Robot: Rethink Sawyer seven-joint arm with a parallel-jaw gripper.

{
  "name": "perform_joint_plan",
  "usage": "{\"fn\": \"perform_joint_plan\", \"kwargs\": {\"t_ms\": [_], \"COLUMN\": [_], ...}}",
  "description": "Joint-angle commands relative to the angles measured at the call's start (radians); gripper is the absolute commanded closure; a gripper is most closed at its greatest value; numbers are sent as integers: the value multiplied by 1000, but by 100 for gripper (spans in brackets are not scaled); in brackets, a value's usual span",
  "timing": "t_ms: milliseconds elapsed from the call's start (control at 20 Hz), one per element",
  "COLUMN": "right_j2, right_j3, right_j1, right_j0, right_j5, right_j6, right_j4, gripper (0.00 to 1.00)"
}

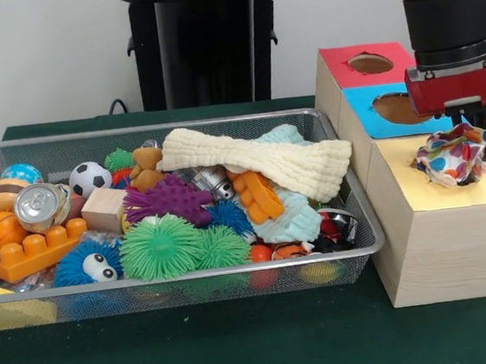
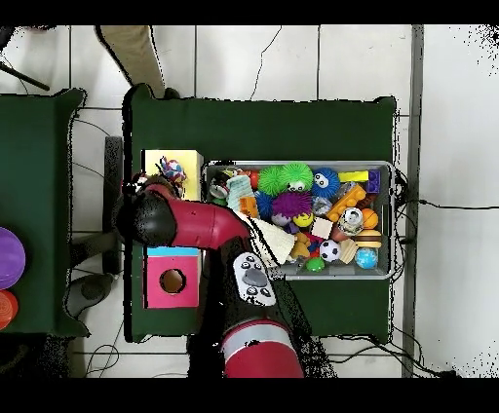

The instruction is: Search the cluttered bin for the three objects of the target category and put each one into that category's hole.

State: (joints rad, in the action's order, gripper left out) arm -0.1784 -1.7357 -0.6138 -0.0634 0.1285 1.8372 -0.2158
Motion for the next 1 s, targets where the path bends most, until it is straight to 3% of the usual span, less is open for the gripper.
{"fn": "perform_joint_plan", "kwargs": {"t_ms": [50, 350, 650, 1000], "right_j2": [-34, -19, 127, 182], "right_j3": [-76, -77, -14, 22], "right_j1": [103, 115, 113, 110], "right_j0": [17, 30, 109, 109], "right_j5": [-84, -109, 23, 109], "right_j6": [221, 222, 160, 98], "right_j4": [-9, -11, -6, 30], "gripper": [100, 100, 100, 100]}}
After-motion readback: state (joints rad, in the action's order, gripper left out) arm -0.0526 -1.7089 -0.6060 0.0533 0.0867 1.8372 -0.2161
